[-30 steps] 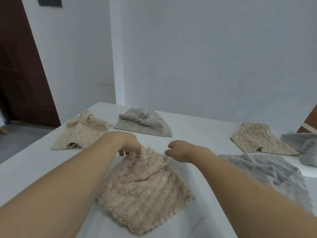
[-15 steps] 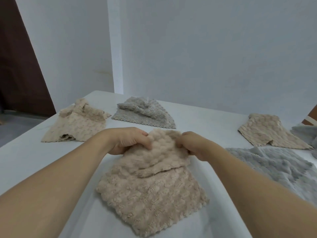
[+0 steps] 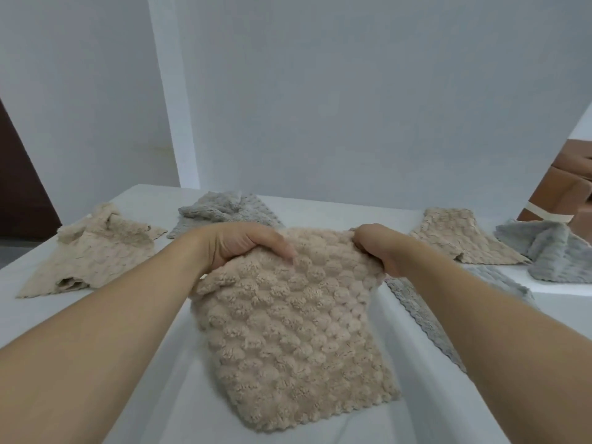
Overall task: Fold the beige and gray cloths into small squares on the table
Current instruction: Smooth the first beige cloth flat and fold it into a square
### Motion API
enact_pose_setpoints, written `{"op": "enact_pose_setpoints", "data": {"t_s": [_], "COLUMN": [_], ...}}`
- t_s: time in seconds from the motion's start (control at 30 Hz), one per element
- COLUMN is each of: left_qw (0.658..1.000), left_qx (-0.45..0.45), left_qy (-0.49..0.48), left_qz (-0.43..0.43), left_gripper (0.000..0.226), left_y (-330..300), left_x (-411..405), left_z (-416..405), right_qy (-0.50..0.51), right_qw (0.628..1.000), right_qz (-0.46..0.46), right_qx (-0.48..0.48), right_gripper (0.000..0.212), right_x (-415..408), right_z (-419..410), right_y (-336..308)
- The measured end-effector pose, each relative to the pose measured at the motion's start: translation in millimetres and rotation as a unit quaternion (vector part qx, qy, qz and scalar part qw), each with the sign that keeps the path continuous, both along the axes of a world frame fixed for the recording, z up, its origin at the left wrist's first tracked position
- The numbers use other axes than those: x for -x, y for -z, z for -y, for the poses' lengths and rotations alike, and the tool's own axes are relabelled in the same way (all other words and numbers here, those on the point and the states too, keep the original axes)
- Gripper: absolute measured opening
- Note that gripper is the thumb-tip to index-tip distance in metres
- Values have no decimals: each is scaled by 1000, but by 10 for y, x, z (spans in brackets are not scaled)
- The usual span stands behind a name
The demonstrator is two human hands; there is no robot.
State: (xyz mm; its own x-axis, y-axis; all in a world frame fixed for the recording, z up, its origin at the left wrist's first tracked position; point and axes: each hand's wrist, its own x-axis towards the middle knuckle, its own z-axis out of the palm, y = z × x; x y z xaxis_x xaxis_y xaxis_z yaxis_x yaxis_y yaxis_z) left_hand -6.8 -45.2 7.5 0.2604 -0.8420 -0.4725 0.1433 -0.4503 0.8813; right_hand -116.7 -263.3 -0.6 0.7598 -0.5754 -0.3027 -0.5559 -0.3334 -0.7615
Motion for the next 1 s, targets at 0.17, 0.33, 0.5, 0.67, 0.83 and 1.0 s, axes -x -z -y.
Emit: {"op": "enact_pose_setpoints", "data": {"t_s": [0.17, 0.33, 0.5, 0.67, 0.83, 1.0], "left_qw": [980, 906, 734, 569, 563, 679], "left_qx": [102, -102, -49, 8, -8, -179], "left_qy": [-168, -98, -122, -137, -64, 82], "left_qz": [-6, 398, 666, 811, 824, 707], "left_gripper": [16, 16, 6, 8, 7, 6], "left_y": [90, 73, -460, -1036, -992, -403], "left_x": [-65, -249, -318, -54, 302, 792], "left_z": [336, 658, 733, 560, 245, -109], "right_qy": [44, 79, 97, 102, 81, -18], "right_qw": [999, 995, 973, 944, 942, 958], "right_qz": [24, 65, 206, 311, 317, 234], "right_qx": [-16, 1, 40, 50, 79, 168], "right_gripper": [28, 27, 15, 26, 28, 23], "right_x": [-3, -98, -200, 34, 545, 1093], "right_z": [340, 668, 819, 766, 566, 188], "right_y": [38, 3, -553, -1066, -974, -198]}}
